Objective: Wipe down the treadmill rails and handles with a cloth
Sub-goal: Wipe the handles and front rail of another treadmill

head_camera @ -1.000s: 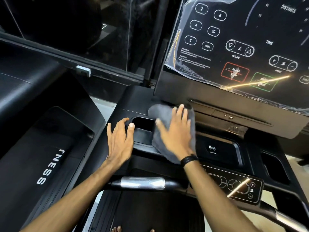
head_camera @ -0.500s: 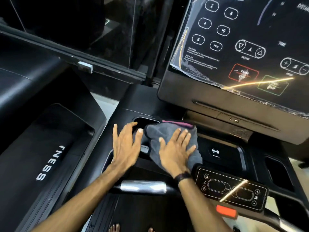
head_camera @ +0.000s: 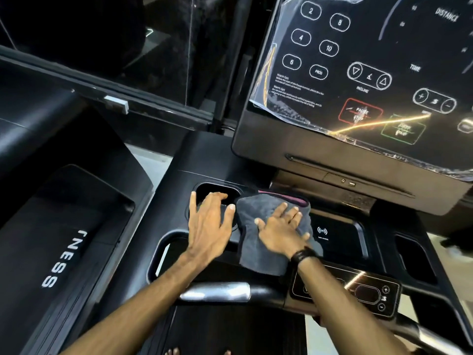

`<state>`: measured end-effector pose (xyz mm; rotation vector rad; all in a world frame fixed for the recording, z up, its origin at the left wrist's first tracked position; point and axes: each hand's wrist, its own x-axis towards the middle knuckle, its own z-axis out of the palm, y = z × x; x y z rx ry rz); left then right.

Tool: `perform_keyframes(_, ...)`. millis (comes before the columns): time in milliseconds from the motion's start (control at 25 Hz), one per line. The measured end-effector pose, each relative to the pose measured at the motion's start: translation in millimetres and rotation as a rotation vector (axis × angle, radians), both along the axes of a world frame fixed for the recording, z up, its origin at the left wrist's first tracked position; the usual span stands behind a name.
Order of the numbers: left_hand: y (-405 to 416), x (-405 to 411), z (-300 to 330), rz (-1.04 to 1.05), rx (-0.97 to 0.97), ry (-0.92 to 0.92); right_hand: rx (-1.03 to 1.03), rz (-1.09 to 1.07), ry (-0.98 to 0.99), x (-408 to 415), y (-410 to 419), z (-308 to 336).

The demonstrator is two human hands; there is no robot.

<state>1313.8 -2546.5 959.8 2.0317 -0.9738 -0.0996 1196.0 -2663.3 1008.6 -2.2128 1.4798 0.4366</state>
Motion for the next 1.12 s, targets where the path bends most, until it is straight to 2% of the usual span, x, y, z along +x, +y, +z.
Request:
perform_keyframes(160, -22.4, -5.1, 1.3, -0.069, 0.072, -0.176, 0.015, -0.094, -0.017, 20.2, -44.2, 19.6)
perform_keyframes(280, -29.3, -6.1, -0.3, -0.085, 0.178, -0.285, 0.063, 0.06, 0.055, -8.9, -39.7, 18.0)
perform_keyframes(360, -32.0, -4.5, -2.4, -0.04, 0.238, -0.291, 0.116, 0.11, 0.136, -27.3, -28.6, 14.5)
perform_keyframes(480, -34.7, -5.8, -5.1, -0.006, 0.276, -0.291, 0.128, 0.069, 0.177, -19.8, -36.0, 15.4)
perform_keyframes(720, -26.8, -5.5, -3.6, -0.104, 0.283, -0.395, 0.095, 0.184, 0.014, -33.3, -66.1, 9.1)
perform_keyframes(920, -27.2, -5.2, -4.6, -0.126, 0.343, -0.395, 0.17, 0.233, 0.201, -77.1, -82.4, 11.8)
perform_keyframes(1120, -29.4, -7.1, -4.6, -0.175, 0.344, -0.45, 0.033, 0.168, 0.079, -69.0, -82.5, 10.7)
